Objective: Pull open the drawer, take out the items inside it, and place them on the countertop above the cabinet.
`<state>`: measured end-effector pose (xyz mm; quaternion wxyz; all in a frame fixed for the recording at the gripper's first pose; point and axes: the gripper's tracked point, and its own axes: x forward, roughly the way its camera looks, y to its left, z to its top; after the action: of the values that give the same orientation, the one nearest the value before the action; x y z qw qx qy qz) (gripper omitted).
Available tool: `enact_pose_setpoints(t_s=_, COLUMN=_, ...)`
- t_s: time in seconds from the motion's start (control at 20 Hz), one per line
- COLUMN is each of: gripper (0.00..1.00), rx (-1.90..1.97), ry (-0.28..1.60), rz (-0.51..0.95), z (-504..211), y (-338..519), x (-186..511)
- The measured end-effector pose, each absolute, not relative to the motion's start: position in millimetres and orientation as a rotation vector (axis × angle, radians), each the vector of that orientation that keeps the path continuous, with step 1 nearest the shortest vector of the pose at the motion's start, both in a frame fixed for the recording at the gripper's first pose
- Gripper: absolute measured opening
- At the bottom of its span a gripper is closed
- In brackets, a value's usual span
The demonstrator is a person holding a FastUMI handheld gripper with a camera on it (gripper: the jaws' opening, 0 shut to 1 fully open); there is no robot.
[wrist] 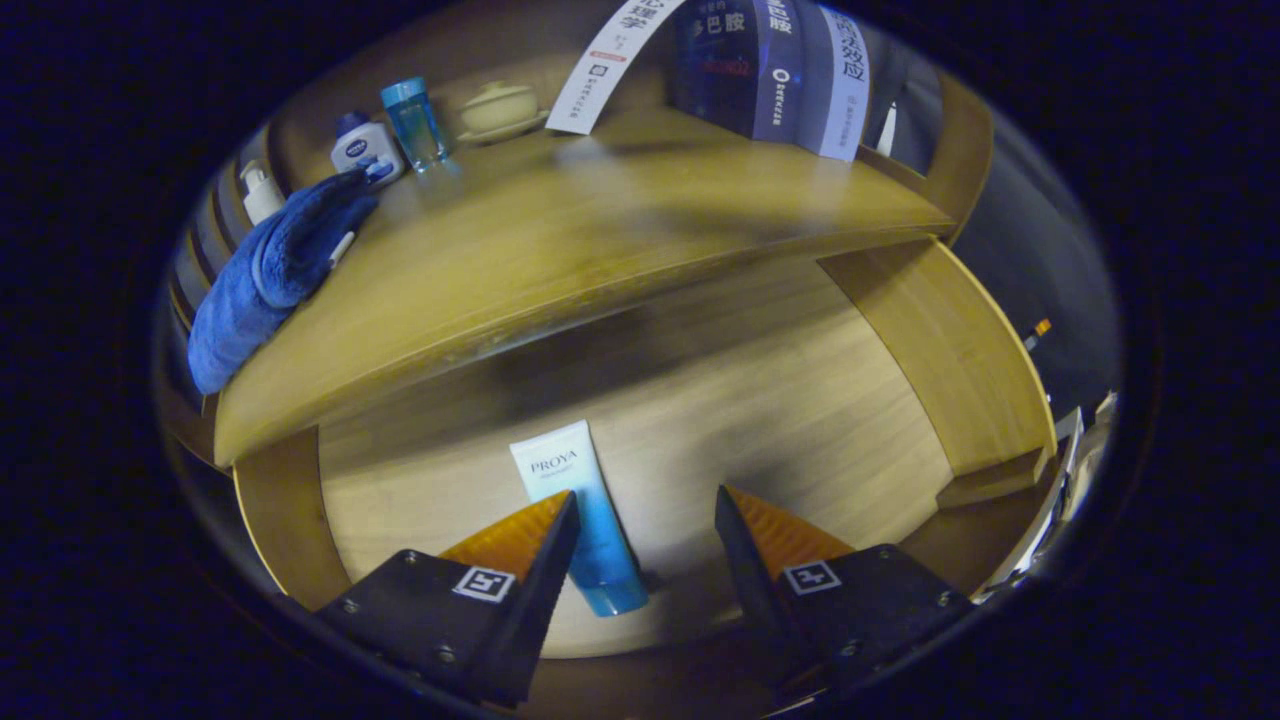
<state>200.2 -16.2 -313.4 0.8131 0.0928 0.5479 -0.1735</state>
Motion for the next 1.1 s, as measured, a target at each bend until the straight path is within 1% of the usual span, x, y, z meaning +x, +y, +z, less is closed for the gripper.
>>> enact_pose_setpoints(t_s=0.3, gripper=0.81, rx=0.241, ry=1.186, rz=-0.326, z=-317.4, y=-2.6, x=199.6)
enact_pose_setpoints(t_s=0.45, gripper=0.81, rx=0.265, ry=1.223, rz=-0.301, z=-321.9, y=9.3, x=193.1)
enact_pose_setpoints(t_s=0.55, gripper=0.81, rx=0.292, ry=1.215, rz=-0.299, z=-321.5, y=11.0, x=195.0)
enact_pose_setpoints(t_s=0.7, gripper=0.81, rx=0.318, ry=1.261, rz=-0.311, z=-328.4, y=7.5, x=182.1)
enact_pose_setpoints(t_s=0.75, gripper=0.8, rx=0.336, ry=1.232, rz=-0.321, z=-330.1, y=4.7, x=185.1)
enact_pose_setpoints(t_s=0.85, gripper=0.75, rx=0.381, ry=1.183, rz=-0.334, z=-327.7, y=1.6, x=192.2)
enact_pose_setpoints(t_s=0.9, gripper=0.65, rx=0.405, ry=1.163, rz=-0.325, z=-332.0, y=4.4, x=196.8)
enact_pose_setpoints(t_s=0.95, gripper=0.54, rx=0.408, ry=1.153, rz=-0.307, z=-321.7, y=4.3, x=197.8)
enact_pose_setpoints(t_s=1.0, gripper=0.44, rx=0.411, ry=1.165, rz=-0.302, z=-330.6, y=6.1, x=197.4)
enact_pose_setpoints(t_s=1.1, gripper=0.44, rx=0.407, ry=1.154, rz=-0.304, z=-330.3, y=4.8, x=200.0)
